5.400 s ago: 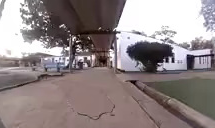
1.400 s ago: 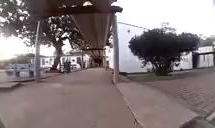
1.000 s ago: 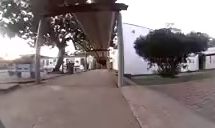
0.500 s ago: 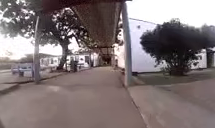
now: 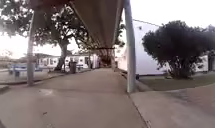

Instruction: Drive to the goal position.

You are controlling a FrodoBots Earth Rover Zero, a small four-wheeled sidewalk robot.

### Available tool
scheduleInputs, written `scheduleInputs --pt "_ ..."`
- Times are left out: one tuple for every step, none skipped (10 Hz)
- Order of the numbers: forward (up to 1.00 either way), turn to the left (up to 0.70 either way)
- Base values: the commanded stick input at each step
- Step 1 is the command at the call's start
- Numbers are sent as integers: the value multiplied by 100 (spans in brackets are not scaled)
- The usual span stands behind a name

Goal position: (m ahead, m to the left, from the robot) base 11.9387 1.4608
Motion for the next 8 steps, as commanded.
scheduleInputs --pt "70 0" --pt "70 0" --pt "70 0" --pt "70 0" --pt "70 0" --pt "70 0" --pt "70 0" --pt "70 0"
